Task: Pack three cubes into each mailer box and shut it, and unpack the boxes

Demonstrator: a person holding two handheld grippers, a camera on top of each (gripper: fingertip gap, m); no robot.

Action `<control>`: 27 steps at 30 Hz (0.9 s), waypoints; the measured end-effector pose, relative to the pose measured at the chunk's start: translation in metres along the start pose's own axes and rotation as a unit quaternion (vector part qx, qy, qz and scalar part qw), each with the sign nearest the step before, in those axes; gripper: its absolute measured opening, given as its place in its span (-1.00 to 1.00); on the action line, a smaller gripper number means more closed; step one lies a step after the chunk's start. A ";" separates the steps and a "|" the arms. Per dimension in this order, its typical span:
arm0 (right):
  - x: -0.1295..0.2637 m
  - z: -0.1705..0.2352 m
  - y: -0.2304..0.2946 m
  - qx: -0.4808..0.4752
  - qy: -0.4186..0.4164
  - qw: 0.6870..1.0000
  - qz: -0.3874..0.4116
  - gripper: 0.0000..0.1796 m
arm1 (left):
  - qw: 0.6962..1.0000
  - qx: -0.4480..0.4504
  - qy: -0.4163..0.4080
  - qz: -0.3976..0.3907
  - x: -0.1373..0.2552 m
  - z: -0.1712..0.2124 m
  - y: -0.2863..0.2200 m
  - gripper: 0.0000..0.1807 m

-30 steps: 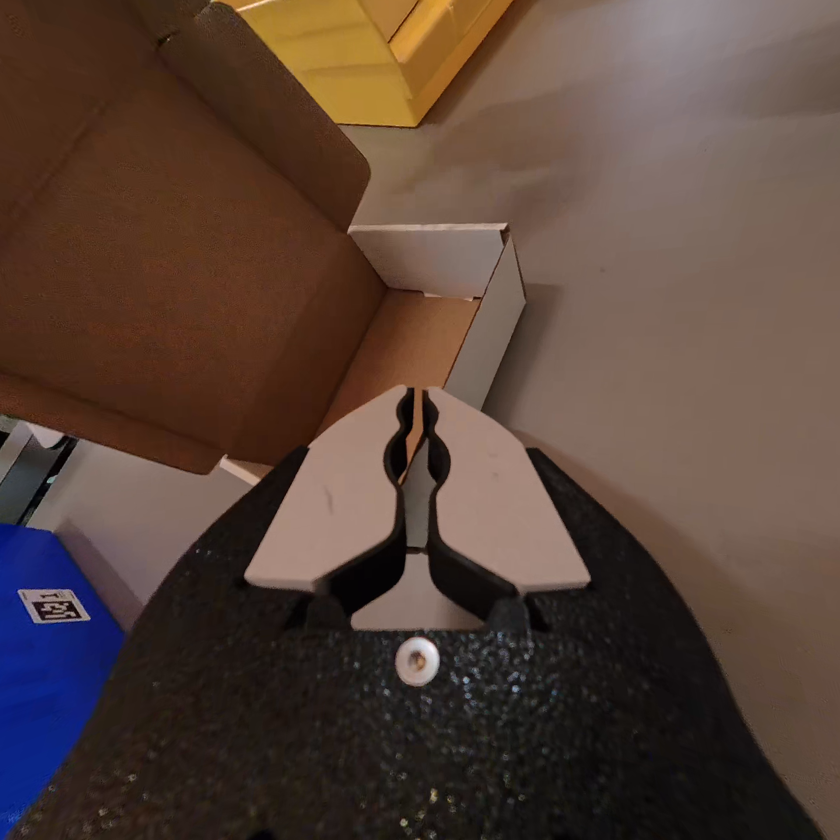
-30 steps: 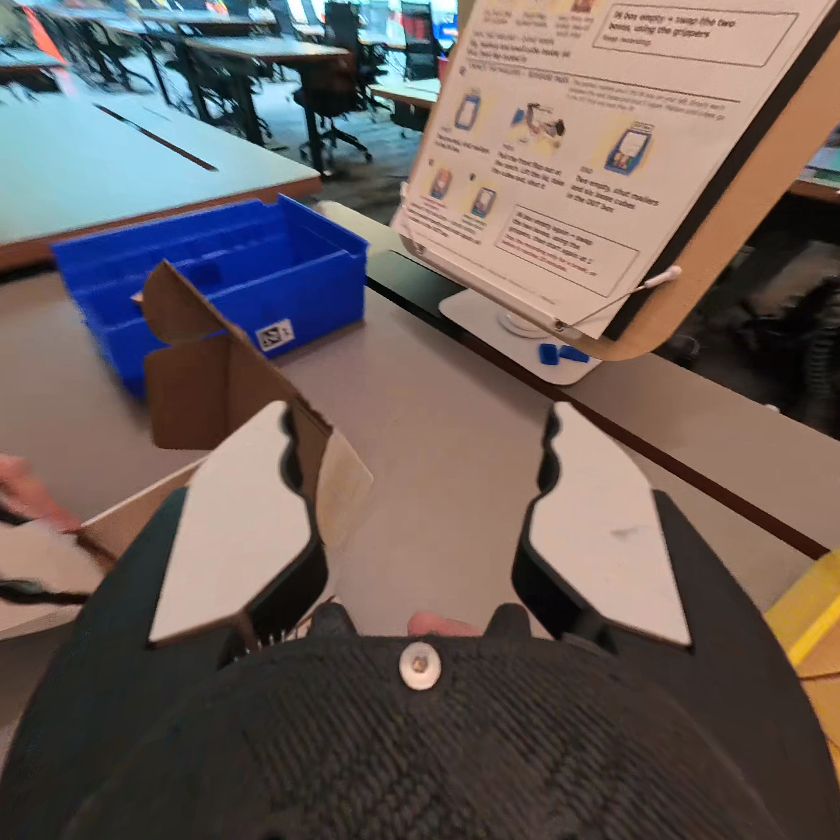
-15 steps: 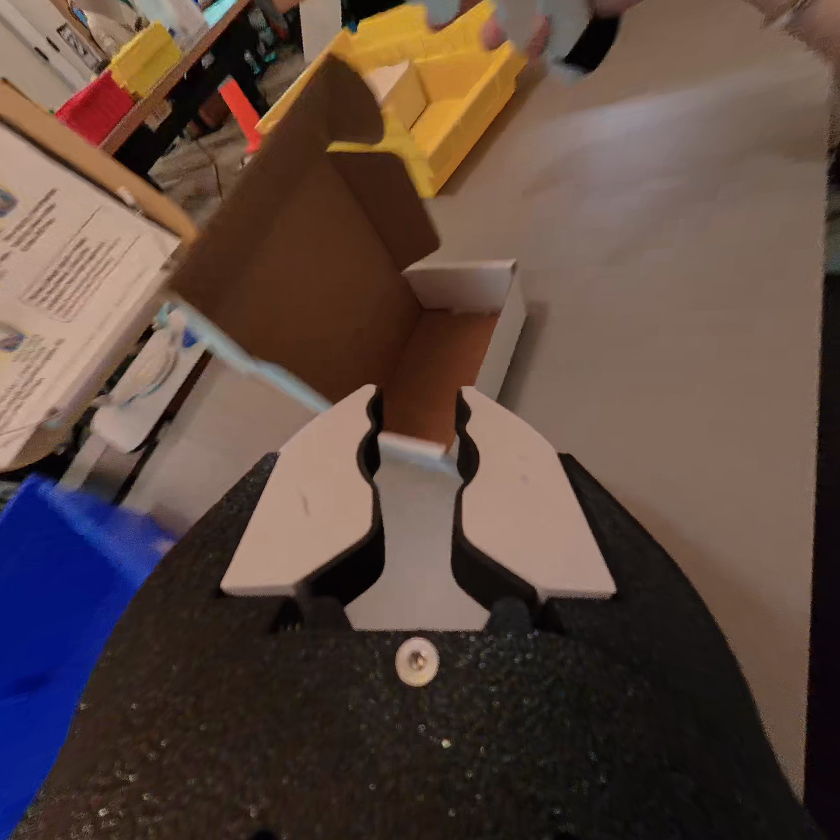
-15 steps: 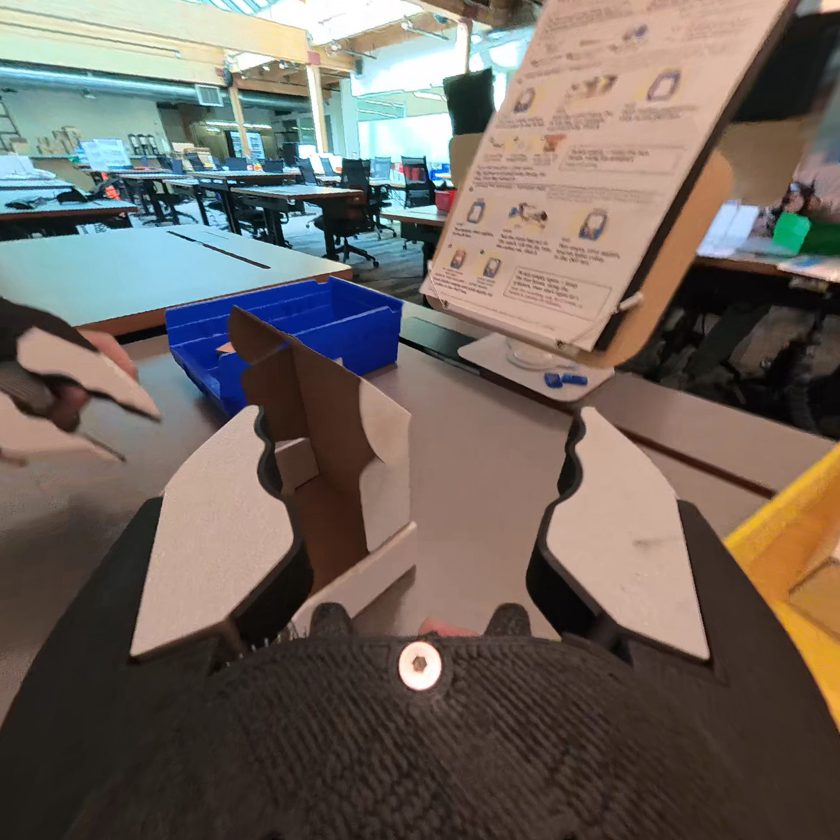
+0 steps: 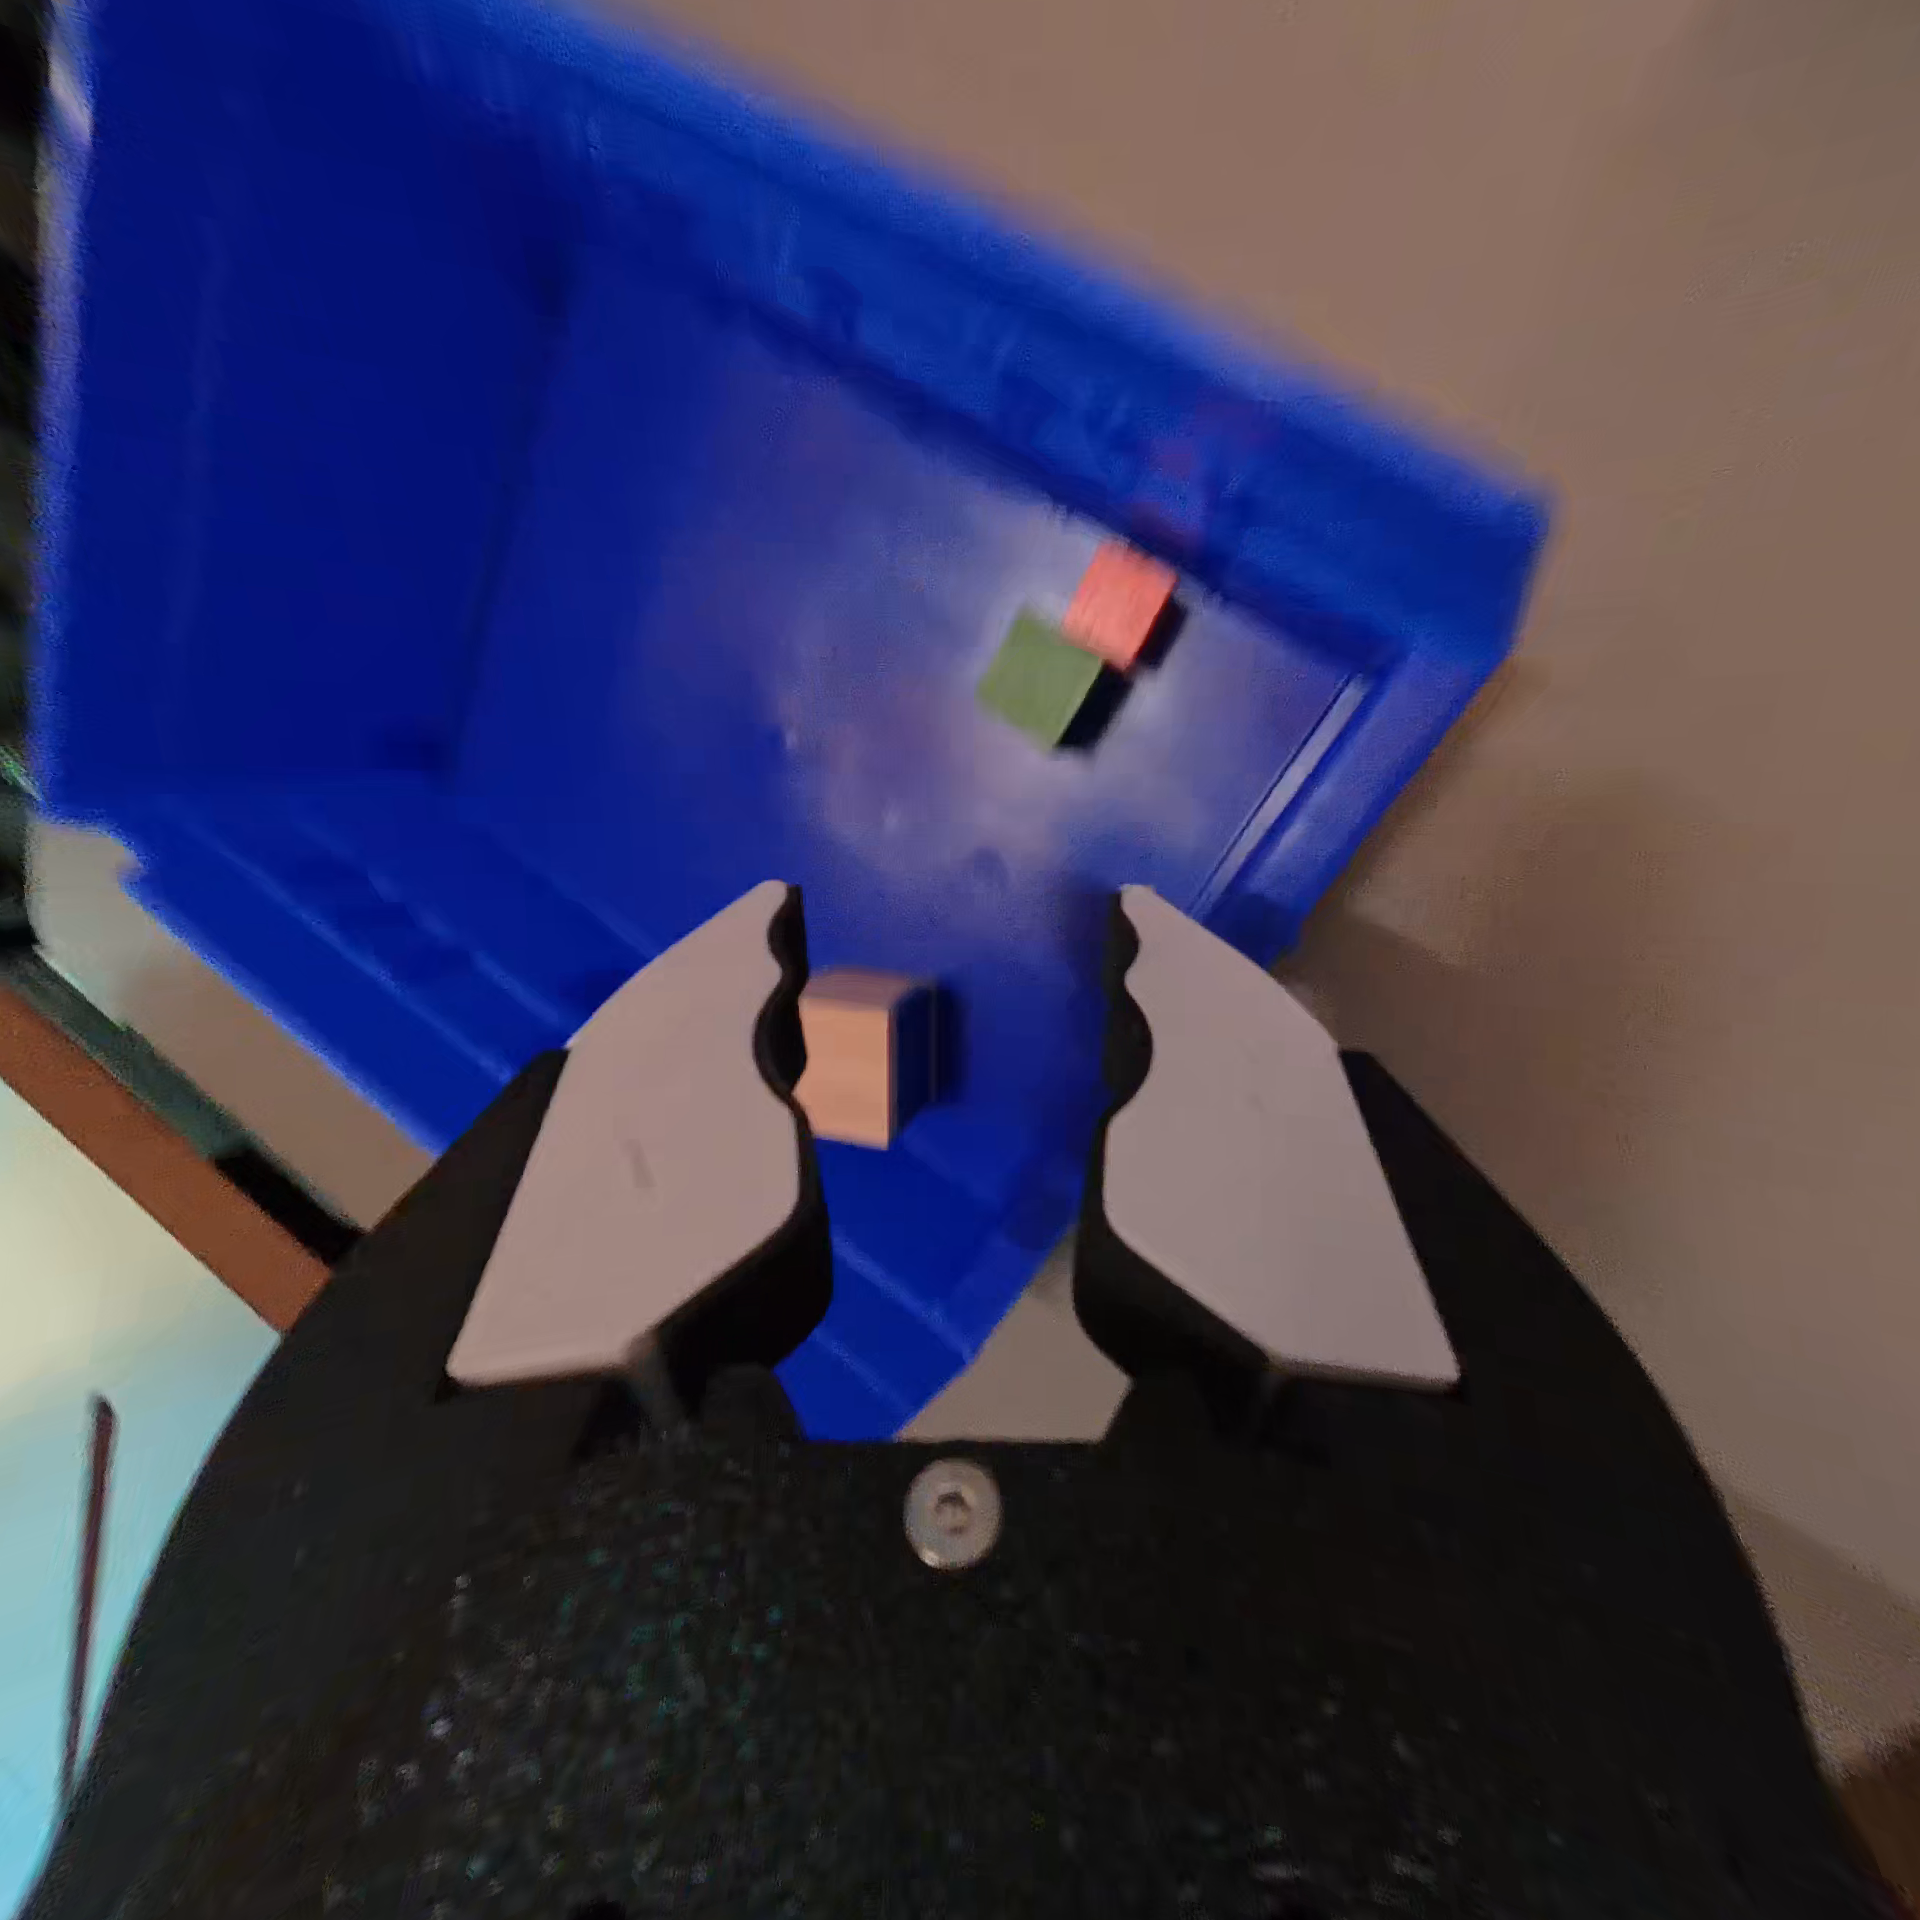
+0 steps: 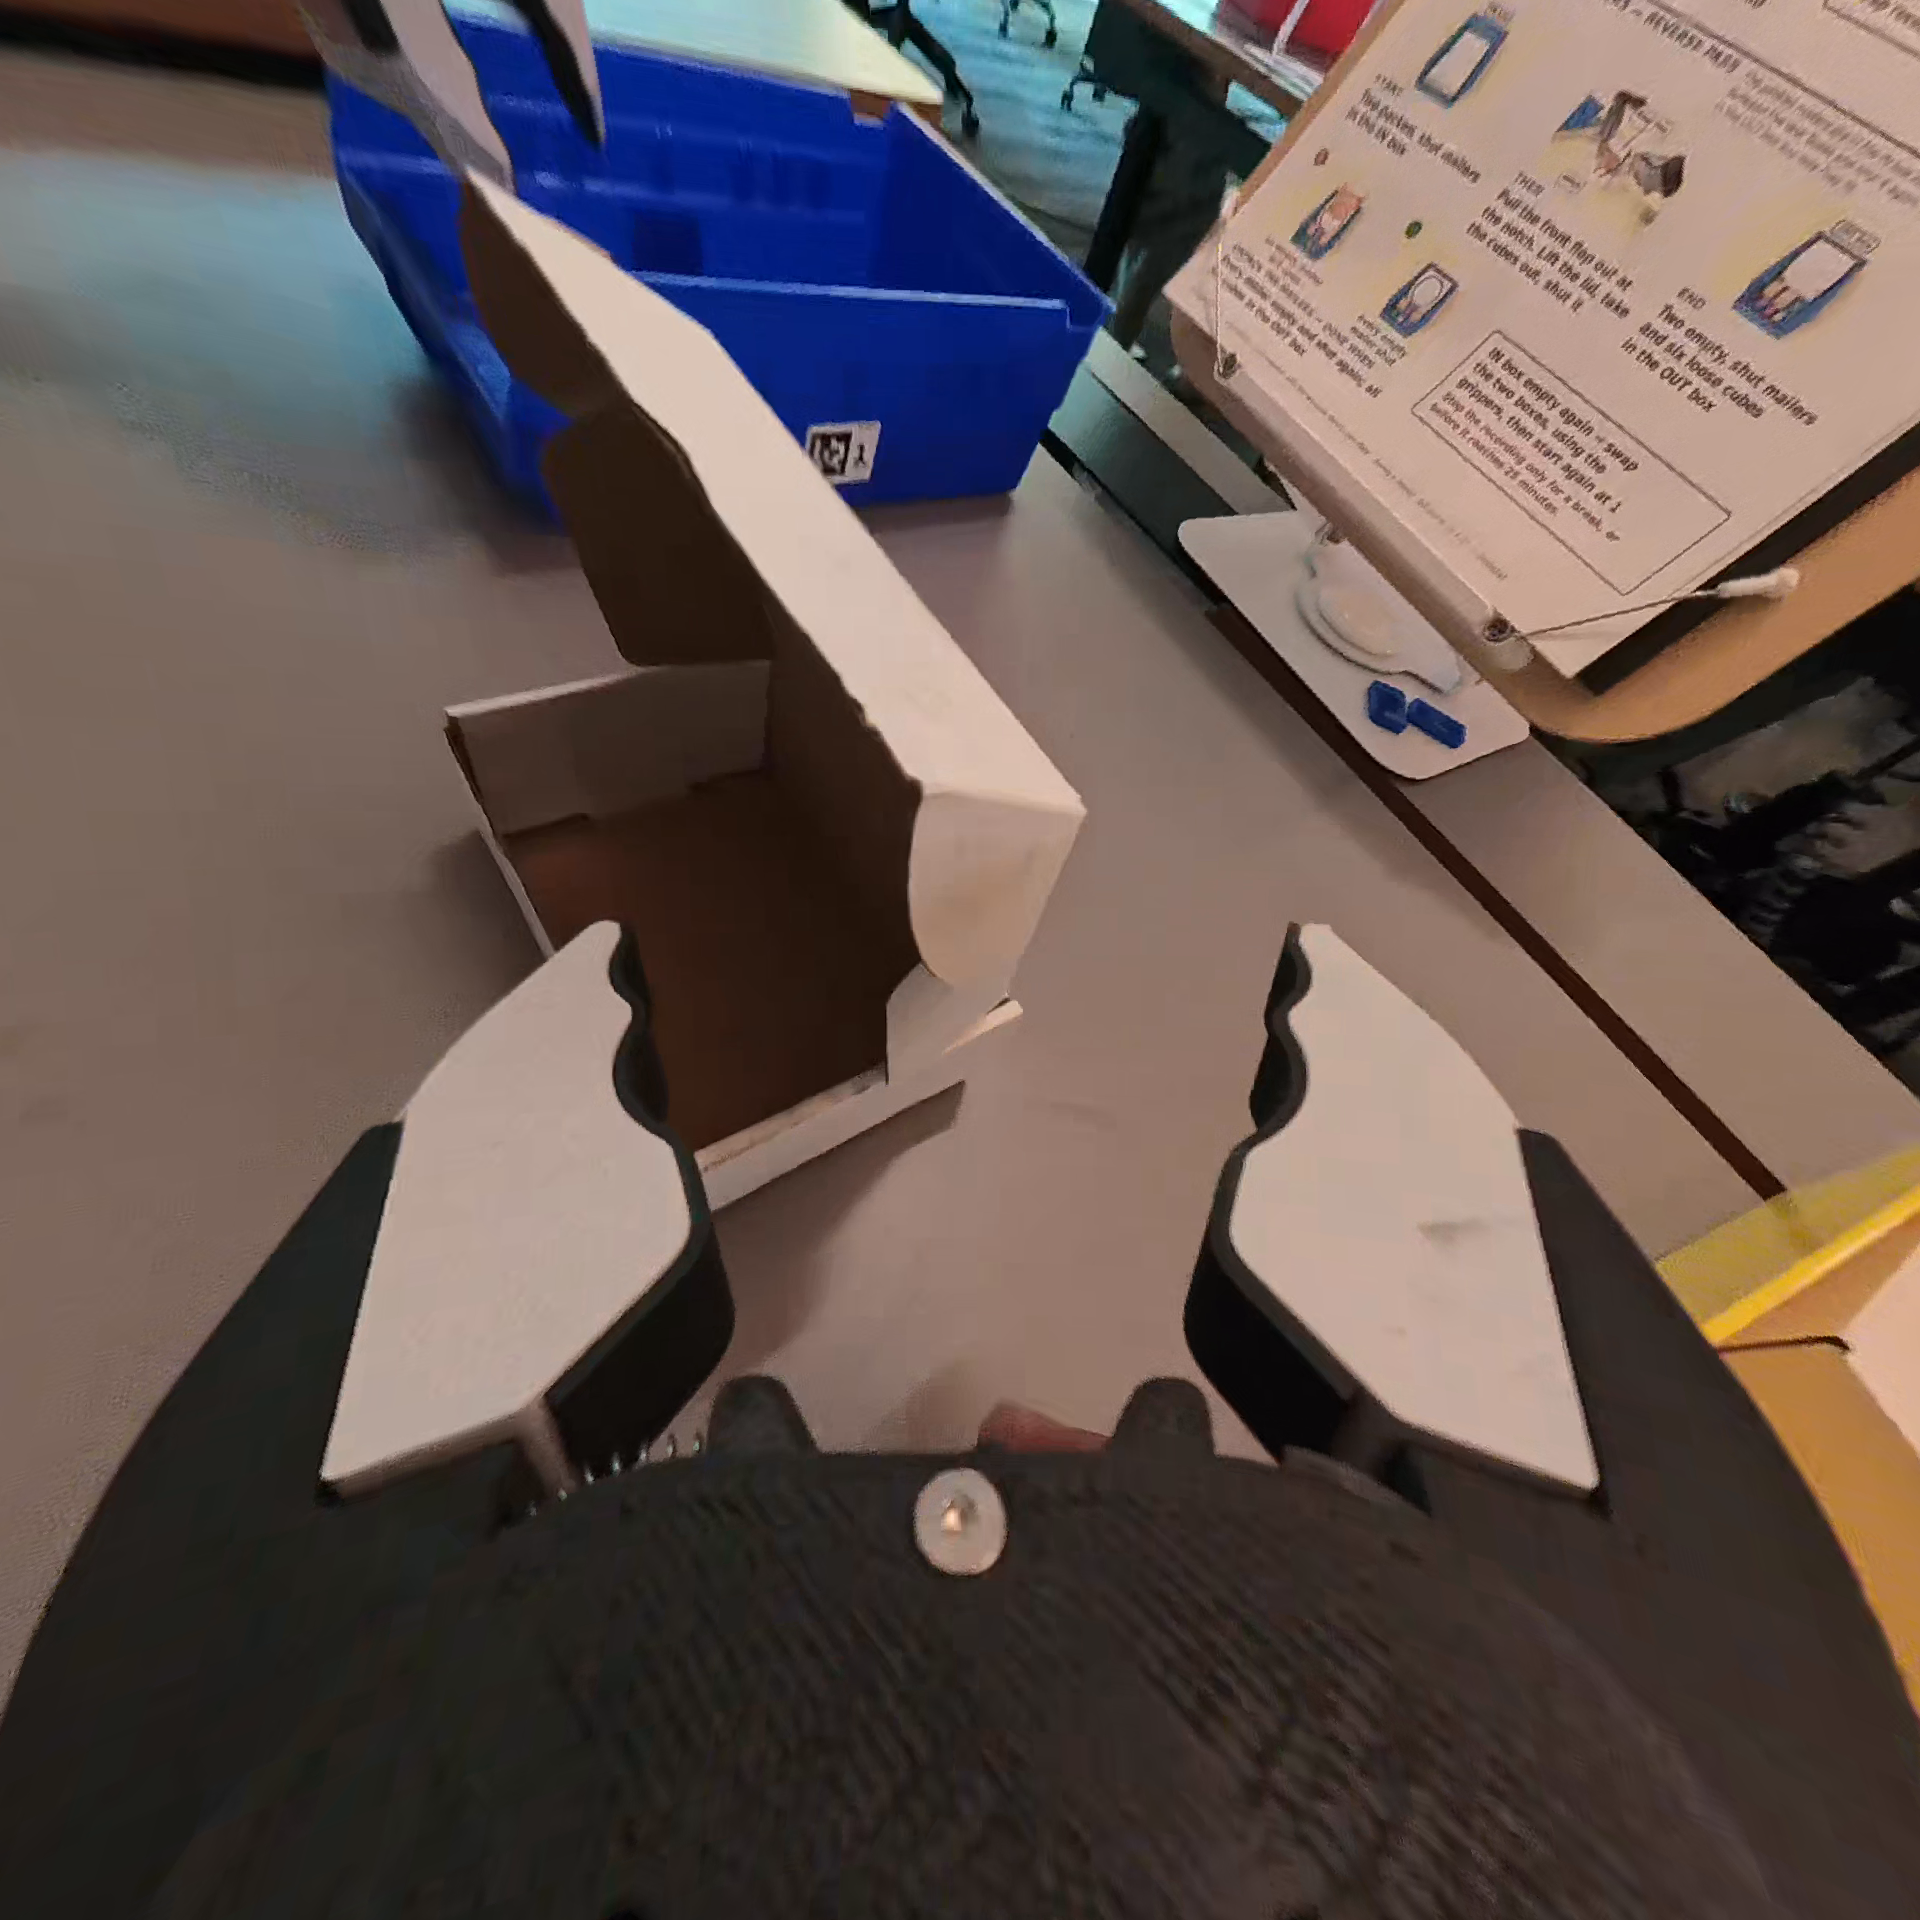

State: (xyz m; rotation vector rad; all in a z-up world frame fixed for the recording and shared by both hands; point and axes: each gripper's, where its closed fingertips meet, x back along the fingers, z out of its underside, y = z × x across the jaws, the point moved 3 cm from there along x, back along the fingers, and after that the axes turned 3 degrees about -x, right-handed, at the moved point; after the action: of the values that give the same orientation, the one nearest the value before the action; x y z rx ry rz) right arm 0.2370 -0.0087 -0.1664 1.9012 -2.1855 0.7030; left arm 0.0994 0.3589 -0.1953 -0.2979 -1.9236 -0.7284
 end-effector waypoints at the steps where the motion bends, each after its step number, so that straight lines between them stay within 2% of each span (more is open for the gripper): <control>1: 0.000 0.001 0.001 0.006 0.012 1.000 0.002 0.25 | 0.999 -0.021 -0.029 -0.026 0.003 -0.010 -0.001 -0.40; 3: 0.005 -0.003 0.001 0.010 0.011 1.000 0.006 0.25 | 0.996 -0.022 -0.040 -0.076 0.005 -0.012 0.010 -0.43; 6: 0.019 -0.015 0.005 0.000 -0.031 1.000 -0.003 0.23 | 0.995 0.037 0.017 -0.093 0.002 0.021 0.039 -0.41; 9: 0.028 -0.019 0.006 -0.009 -0.038 0.999 -0.008 0.21 | 0.991 0.039 0.103 -0.075 -0.007 0.061 0.057 -0.32; 13: 0.029 -0.026 0.012 -0.021 -0.034 0.999 -0.019 0.20 | 0.990 0.008 0.143 0.003 -0.035 0.072 0.048 -0.27; 15: 0.029 -0.036 0.025 -0.026 -0.048 0.997 -0.052 0.16 | 0.984 -0.025 0.179 -0.006 -0.044 0.075 0.051 -0.14; 19: 0.034 -0.051 0.053 0.006 -0.067 0.992 -0.107 0.12 | 0.969 -0.093 0.229 0.009 -0.054 0.070 0.047 -0.16; 24: 0.038 -0.054 0.054 -0.011 -0.081 0.990 -0.112 0.10 | 0.960 -0.109 0.257 0.039 -0.066 0.076 0.035 -0.19; 27: 0.038 -0.052 0.055 -0.018 -0.073 0.990 -0.118 0.09 | 0.954 -0.088 0.287 -0.006 -0.076 0.084 0.038 -0.36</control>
State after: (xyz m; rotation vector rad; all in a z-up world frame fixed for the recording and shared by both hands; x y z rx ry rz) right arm 0.1679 -0.0153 -0.1181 2.2079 -1.9867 0.4921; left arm 0.0917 0.4478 -0.2740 -0.1592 -1.3128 -0.8840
